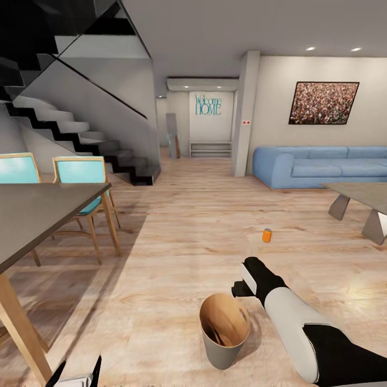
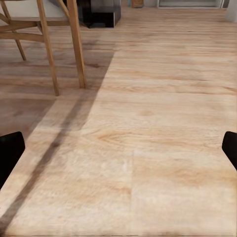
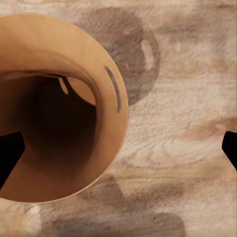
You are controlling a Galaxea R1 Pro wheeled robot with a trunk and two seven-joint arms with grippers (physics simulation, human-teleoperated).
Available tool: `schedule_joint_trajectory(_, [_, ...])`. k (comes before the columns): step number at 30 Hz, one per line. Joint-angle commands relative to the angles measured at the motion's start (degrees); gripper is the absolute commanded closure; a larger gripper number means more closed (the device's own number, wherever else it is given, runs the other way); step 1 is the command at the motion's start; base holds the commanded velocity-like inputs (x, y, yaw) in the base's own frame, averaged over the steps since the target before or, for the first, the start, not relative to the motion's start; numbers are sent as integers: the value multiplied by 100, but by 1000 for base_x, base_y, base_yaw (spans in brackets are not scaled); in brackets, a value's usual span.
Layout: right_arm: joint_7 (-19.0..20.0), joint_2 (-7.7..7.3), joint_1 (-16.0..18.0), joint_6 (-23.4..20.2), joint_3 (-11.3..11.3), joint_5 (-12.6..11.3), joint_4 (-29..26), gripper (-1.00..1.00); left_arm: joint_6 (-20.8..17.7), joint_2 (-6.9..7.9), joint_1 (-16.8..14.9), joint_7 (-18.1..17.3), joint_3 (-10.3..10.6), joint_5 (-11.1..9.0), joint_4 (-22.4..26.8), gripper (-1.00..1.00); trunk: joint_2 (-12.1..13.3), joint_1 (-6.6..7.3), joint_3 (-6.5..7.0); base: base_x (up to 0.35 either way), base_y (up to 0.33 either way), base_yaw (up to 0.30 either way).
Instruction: Put the three can of soda from the living room inside the tash can in the kitchen.
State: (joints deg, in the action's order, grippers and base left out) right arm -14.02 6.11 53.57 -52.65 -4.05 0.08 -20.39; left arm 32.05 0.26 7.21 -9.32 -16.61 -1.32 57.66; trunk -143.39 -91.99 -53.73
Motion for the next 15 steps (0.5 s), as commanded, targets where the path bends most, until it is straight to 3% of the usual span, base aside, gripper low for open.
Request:
schedule_joint_trajectory(1, [1, 1, 1, 0, 0, 1, 0, -100, -1, 0, 0, 0, 0, 0, 0, -100, -2, -2, -23, 0, 0, 0])
schedule_joint_trajectory(11, [-4, 4, 2, 0, 7, 1, 0, -100, -2, 0, 0, 0, 0, 0, 0, -100, -15, -28, -244, 0, 0, 0])
schedule_joint_trajectory(15, [-4, 5, 0, 0, 9, 1, 0, -100, 2, 4, 0, 3, 0, 0, 0, -100, -15, -28, -244, 0, 0, 0])
